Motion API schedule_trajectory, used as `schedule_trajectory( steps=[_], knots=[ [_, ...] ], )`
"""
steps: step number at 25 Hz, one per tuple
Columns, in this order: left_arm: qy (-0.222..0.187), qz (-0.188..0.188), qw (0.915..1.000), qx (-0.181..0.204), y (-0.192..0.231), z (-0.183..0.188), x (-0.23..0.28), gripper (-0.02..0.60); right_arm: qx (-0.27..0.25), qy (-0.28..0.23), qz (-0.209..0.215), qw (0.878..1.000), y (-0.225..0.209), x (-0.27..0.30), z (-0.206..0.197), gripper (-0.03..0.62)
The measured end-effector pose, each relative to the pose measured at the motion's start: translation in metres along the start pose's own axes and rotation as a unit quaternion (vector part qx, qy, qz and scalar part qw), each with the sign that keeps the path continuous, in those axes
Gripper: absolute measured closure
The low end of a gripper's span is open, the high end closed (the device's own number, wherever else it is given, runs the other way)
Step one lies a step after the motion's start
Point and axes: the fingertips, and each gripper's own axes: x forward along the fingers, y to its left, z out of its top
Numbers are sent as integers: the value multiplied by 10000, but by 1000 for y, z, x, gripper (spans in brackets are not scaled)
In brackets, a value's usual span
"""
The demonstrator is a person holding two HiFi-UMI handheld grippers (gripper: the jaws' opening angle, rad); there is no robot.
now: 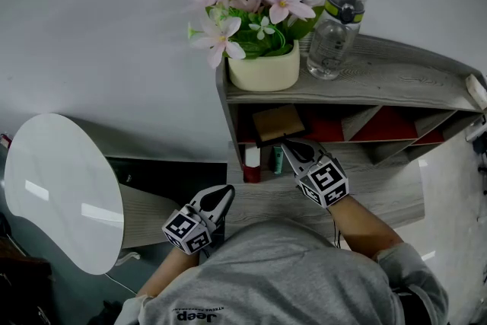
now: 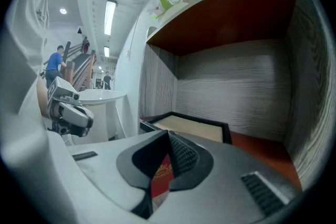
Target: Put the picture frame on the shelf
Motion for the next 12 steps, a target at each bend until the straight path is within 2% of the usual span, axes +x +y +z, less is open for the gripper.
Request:
schedule_trajectory(
  steps=[12],
  knots=[
    [-4, 2, 10000, -45, 3, 0, 2, 569, -13, 212, 37, 9998, 6, 18, 6, 597]
  ],
)
